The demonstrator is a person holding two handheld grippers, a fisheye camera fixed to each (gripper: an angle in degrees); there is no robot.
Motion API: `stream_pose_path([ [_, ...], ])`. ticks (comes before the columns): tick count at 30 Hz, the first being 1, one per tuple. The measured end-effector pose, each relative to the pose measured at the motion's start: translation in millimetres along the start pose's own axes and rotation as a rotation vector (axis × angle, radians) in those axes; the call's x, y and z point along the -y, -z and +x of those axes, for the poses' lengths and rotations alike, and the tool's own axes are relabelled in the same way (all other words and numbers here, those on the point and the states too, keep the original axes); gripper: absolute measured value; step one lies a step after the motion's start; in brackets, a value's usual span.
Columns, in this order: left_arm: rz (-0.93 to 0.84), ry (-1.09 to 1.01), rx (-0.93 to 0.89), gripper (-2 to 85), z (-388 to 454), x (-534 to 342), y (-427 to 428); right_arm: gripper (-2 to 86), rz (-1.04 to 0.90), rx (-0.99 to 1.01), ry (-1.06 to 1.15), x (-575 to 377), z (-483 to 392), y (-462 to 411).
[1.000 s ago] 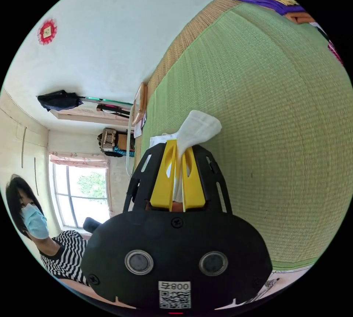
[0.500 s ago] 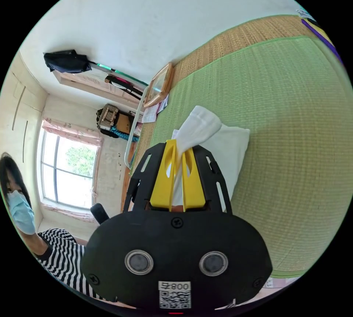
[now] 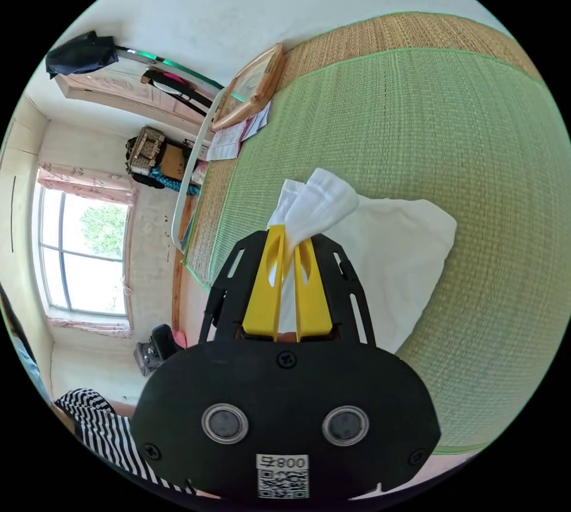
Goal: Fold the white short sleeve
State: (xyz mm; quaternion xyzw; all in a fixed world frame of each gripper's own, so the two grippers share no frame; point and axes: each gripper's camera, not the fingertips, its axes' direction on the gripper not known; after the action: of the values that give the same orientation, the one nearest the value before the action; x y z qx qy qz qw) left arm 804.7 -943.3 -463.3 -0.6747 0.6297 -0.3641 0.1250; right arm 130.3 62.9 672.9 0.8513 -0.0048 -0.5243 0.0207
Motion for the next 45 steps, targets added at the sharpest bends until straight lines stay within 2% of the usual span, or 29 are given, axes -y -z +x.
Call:
stream_pose_path([
  [14,0.046,0.227,-0.088,0.9,-135,-126,-82,1.2,-0.134,-0.161,0.012,89,-66,-59],
  [29,0.063,0.275,-0.145,1.0,-183,-230,-152,7.1,-0.309,-0.398,0.166,158,-146,-98],
  [36,0.068,0.283,-0.153,0.9,-191,-263,-175,7.4,-0.359,-0.384,0.25,181,-173,-100],
  [45,0.087,0.291,-0.154,0.7,-193,-301,-194,6.8,-0.35,-0.332,0.254,195,-167,-97],
])
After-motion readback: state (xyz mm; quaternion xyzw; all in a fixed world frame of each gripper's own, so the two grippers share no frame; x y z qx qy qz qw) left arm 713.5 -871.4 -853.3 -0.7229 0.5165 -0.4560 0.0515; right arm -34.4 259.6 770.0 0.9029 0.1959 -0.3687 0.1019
